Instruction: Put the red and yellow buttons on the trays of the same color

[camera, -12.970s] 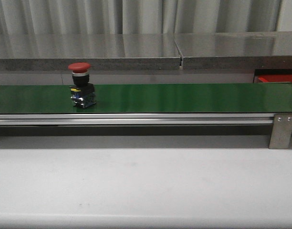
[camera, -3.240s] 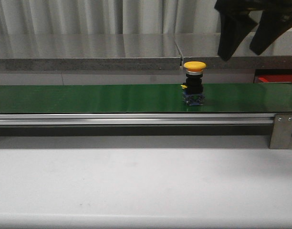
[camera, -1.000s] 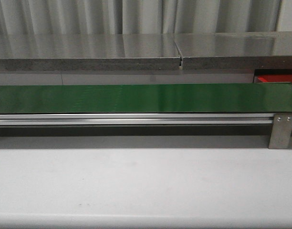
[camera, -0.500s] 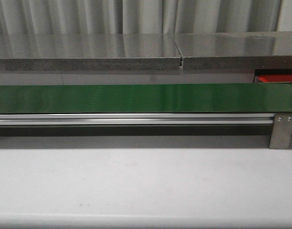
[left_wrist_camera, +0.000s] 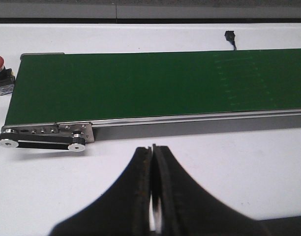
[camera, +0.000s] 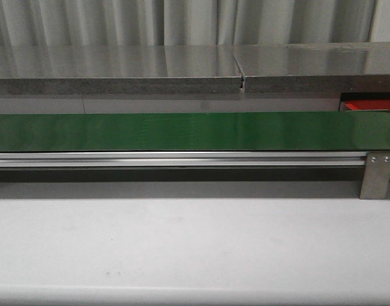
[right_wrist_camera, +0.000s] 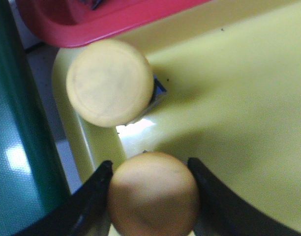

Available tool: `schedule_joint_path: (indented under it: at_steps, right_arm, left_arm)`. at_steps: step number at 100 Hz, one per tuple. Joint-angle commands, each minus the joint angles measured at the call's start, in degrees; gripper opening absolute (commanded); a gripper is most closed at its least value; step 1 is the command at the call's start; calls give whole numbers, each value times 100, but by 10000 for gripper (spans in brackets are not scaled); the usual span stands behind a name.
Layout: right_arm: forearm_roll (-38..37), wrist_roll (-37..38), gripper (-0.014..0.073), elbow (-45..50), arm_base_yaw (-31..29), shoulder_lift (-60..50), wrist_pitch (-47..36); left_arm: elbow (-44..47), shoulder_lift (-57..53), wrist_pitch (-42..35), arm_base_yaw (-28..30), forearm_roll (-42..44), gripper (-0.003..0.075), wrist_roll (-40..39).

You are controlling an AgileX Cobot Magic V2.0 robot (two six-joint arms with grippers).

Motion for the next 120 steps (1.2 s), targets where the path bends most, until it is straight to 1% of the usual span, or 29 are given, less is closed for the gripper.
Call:
schedule_joint_path:
  at_steps: [1, 6, 11, 16, 22, 23, 24, 28, 32, 38, 55, 60, 65, 72, 77, 79, 83, 85, 91, 96, 107, 120]
  right_arm:
    - [20, -81, 92, -126, 15, -195, -254]
    - [20, -81, 106, -126, 15, -195, -254]
    - [20, -81, 156, -126, 15, -195, -254]
    - [20, -81, 249, -126, 15, -195, -254]
    - [20, -81, 419, -126, 15, -195, -233]
    - [20, -81, 419, -126, 15, -195, -233]
    - [20, -81, 449, -126, 15, -195, -233]
    - [20, -81, 525, -126, 15, -208, -233]
    - [15, -81, 566, -126, 15, -238, -233]
    - [15, -81, 570, -126, 15, -317, -246]
    - [-186, -81, 521, -126, 15, -730, -200]
    - [-357, -81, 493, -126, 15, -876, -121]
    - [-545, -81, 446, -126, 21, -1023, -26]
    - [-727, -81, 336, -126, 76, -1249, 138]
    - [-814, -81, 217, -126, 133, -1438, 239]
    - [-839, -81, 185, -126, 152, -1486, 253]
    - [-877, -81, 86, -126, 219, -1630, 278]
    - [-910, -81, 22, -126, 265, -1726, 299]
    - [-955, -81, -83, -126, 352, -1884, 327]
    - [-1006, -81, -67, -126, 464, -2034, 376]
    - [-1228, -81, -68, -126, 809, -2357, 510]
    - [-1240, -81, -68, -39, 1129, -2704, 556]
  left_arm:
    - [-140, 7, -417, -46, -63, -20, -18]
    - [-140, 7, -417, -46, -63, -20, -18]
    - [-140, 7, -417, -46, -63, -20, -18]
    - [-140, 7, -417, -46, -63, -20, -18]
    - [-140, 7, -417, -46, -63, -20, -18]
    - [-140, 7, -417, -46, -63, -20, -18]
    - [-140, 7, -417, -46, -63, -20, -18]
    - [-140, 7, -417, -46, -63, -20, -18]
    - [-140, 7, -417, -46, -63, -20, -18]
    - [-140, 7, -417, -46, -63, -20, -18]
    - [-140, 7, -417, -46, -63, -20, -18]
    - [-140, 7, -417, -46, -63, -20, -18]
    - [-140, 7, -417, -46, -63, -20, -18]
    - [-140, 7, -417, -46, -63, -20, -18]
    - [-140, 7, -417, -46, -63, -20, -18]
    - [-140, 7, -417, -46, -63, -20, -18]
    - [-140, 7, -417, -46, -74, -20, -18]
    - [-140, 7, -417, -46, -74, -20, -18]
    - [-140, 7, -417, -46, -74, -20, -18]
    - [-140, 7, -417, -46, -74, -20, -18]
    - [-140, 7, -417, -46, -74, -20, -18]
    - [-140, 7, -417, -46, -74, -20, -18]
